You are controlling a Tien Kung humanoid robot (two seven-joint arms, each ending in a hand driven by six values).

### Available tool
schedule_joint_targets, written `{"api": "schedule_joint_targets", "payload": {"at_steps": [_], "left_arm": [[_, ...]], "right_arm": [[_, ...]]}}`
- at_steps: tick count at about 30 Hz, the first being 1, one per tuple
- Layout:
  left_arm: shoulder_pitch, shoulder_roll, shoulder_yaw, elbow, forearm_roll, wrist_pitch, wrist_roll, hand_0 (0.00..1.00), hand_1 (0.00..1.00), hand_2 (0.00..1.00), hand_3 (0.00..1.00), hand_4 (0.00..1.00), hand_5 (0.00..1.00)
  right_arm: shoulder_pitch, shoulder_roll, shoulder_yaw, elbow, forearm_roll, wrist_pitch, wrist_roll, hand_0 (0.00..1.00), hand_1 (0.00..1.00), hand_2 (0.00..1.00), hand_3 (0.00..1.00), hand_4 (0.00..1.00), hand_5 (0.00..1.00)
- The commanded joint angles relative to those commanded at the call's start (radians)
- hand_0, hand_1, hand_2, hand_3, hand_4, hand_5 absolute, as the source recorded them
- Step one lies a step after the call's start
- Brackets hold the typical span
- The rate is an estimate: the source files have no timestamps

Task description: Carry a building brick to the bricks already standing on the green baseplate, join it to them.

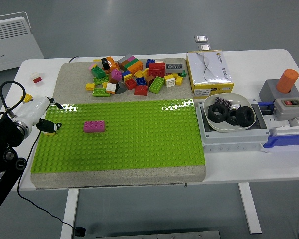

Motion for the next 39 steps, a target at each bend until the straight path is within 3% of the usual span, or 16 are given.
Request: {"api": "schedule_joint_targets", "payload": {"at_steps": [14,22,30,39], "left_arm": [[0.019,-0.034,-0.036,-0.012,0.010,-0.001,0.000,0.958,0.940,0.934,0.667,0.748,0.002],[0.031,0.007,-0.014,-0.012,-0.007,-0.005,-0.007,0.961,0.944,0.935,0.661,0.747,0.002],[0.056,0.007,-0.031,-0.015,-0.008,0.002,-0.012,0.964,0.946,0.935,0.654,0.744,0.002],[0.068,0.054,-0.005,0.006,-0.016,0.028,-0.047,0.964,0.945,0.934,0.641,0.740,0.002]], "right_arm": [[-0.004,-0.004,-0.024,0.000,0.031,-0.002,-0.001,0.706,0.751,0.813,0.819,0.799,0.998],[-0.007,-0.007,-0.035,0.000,0.045,-0.003,-0.001,0.705,0.752,0.812,0.816,0.798,0.998],[-0.008,-0.005,-0.075,0.000,0.092,-0.009,-0.004,0.706,0.757,0.814,0.823,0.791,0.998],[-0.008,-0.006,-0.075,0.000,0.092,-0.009,-0.004,0.706,0.756,0.813,0.823,0.784,0.998]]}}
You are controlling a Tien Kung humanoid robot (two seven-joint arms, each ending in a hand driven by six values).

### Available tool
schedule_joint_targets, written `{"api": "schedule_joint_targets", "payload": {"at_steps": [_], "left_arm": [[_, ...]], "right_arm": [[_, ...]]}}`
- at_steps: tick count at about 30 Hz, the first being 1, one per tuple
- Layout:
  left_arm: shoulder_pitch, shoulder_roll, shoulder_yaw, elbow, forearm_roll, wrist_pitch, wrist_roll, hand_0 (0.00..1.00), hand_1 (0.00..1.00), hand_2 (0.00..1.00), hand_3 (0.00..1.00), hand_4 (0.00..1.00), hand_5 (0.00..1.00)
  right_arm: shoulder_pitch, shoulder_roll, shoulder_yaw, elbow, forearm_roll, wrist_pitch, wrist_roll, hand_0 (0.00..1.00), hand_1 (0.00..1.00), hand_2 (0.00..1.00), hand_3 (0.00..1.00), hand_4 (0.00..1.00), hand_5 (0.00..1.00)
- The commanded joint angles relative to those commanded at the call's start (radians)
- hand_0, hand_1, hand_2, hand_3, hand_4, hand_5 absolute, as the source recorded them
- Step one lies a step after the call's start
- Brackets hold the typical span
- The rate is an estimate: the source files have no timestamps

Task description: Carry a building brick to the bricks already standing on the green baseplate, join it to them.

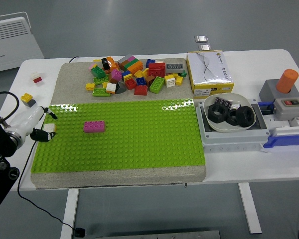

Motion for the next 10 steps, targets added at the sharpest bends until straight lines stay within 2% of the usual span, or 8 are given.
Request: {"api": "schedule_joint_targets", "payload": {"at_steps": [10], "left_arm": [[-0.003,0.013,0.002,0.026,0.001,0.012,-0.017,0.963,0.945,0.933,0.634,0.737,0.002]], "right_arm": [[-0.002,-0.001,0.006,0.000,-0.009,0.002,0.000,0.705,0.752,0.812,0.820,0.781,0.998]]}}
